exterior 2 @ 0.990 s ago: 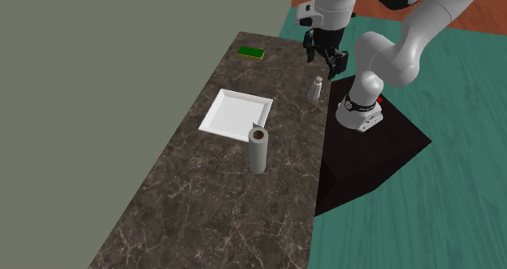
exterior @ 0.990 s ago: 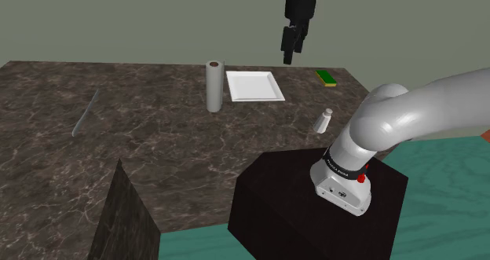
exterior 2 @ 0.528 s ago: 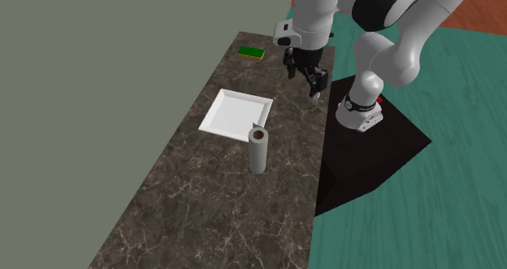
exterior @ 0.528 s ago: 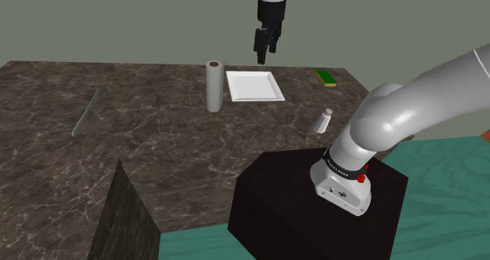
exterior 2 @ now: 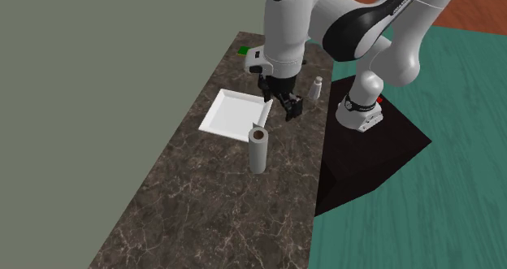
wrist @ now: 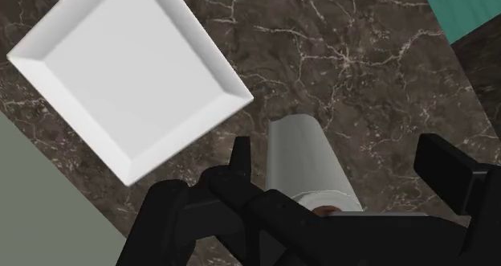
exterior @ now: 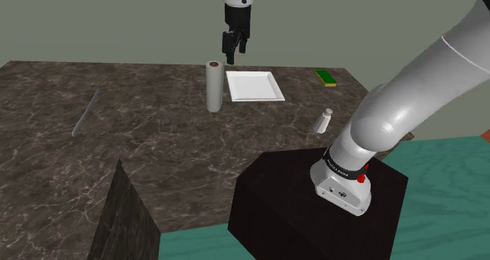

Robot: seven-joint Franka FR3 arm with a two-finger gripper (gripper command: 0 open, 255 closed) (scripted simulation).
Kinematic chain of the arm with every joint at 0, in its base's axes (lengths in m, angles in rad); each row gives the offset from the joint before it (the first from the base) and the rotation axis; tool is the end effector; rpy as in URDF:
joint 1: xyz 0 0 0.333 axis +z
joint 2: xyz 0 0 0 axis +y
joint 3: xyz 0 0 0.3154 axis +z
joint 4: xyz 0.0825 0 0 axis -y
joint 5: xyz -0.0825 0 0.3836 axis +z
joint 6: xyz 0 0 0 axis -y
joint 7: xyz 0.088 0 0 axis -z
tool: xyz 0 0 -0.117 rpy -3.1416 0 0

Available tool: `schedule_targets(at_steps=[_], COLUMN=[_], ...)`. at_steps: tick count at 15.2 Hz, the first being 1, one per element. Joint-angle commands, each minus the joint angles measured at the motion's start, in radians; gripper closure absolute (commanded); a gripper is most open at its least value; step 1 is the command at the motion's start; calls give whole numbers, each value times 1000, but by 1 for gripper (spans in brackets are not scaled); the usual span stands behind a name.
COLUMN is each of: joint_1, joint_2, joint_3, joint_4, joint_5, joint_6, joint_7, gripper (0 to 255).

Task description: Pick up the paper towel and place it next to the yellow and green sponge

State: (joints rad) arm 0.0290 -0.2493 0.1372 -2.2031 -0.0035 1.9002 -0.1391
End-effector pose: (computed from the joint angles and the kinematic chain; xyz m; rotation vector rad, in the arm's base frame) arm 0.4638 0.0802 0.4695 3.0676 0.4658 -0.0860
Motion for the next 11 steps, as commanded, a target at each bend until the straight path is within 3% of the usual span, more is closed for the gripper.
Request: schedule_targets(at_steps=[1, 7, 11], joint_1=[4, 21, 22], joint_2=[73, 283, 300], joint_3=[8, 33, 32], joint_4=[53, 240, 217], joint_5=[-6, -36, -40], joint_6=[33, 92, 132], joint_7=[1, 13, 15], gripper=[0, 0, 0])
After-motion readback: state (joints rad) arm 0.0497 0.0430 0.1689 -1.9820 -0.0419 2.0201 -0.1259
